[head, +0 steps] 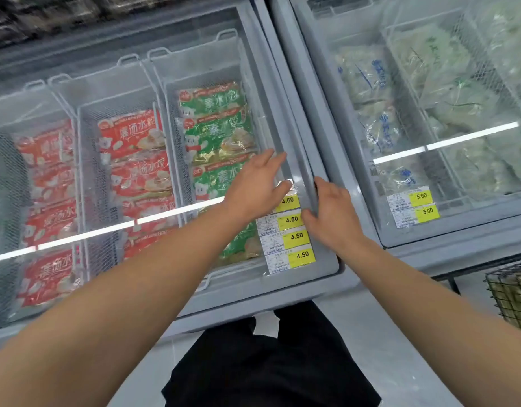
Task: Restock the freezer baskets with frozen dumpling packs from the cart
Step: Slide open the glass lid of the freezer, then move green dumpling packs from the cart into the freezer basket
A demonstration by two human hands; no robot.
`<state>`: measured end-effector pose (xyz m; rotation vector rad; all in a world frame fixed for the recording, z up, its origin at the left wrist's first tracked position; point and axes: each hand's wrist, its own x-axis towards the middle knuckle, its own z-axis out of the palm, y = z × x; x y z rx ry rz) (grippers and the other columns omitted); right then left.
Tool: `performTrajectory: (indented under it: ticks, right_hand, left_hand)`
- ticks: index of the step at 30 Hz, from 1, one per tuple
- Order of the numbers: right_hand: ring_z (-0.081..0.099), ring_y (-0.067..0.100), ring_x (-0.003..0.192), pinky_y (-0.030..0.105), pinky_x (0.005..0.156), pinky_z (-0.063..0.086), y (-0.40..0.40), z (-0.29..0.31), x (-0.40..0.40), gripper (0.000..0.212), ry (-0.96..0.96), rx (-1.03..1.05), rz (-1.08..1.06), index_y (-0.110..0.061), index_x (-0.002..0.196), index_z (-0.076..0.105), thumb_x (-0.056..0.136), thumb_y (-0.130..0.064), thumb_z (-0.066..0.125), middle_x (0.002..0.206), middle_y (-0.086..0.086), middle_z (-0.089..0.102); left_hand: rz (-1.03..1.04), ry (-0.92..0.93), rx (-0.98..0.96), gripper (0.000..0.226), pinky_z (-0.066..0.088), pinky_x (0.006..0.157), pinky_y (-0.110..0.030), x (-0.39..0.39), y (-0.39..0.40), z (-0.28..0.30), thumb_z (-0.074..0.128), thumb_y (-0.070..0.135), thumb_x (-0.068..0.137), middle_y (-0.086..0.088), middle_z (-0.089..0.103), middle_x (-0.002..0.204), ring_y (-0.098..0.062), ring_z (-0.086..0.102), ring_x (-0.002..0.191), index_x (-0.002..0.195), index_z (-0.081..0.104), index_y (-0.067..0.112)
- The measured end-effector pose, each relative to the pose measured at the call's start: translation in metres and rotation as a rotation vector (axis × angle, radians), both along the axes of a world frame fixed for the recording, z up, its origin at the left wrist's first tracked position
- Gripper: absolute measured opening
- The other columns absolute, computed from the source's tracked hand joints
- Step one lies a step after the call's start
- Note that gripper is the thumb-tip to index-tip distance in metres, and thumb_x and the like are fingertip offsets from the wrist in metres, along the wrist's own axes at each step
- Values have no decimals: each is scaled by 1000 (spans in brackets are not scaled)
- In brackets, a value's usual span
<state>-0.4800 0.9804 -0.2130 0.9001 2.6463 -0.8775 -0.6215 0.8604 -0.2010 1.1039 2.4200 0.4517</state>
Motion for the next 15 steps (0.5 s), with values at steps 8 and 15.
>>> performTrajectory:
  ticks: [8, 15]
  right_hand:
    - [29, 32, 139, 40, 112, 33, 0, -4, 12, 85, 12, -45, 83, -3, 155, 18, 88, -31, 62, 149, 16, 42]
    - [-2, 27, 154, 33, 124, -1, -26, -11, 21, 108, -73, -12, 166, 0, 155, -7, 82, -58, 48, 166, 13, 0]
  left_hand:
    - [-255, 141, -173, 51, 6, 123, -57, -11, 52, -19, 34, 49, 103, 1, -5, 169, -36, -10, 153, 153, 32, 37]
    - [-466, 220, -182, 43, 0, 122, -59, -28, 51, -21, 25, 47, 105, 2, 19, 164, -36, -12, 153, 140, 47, 34]
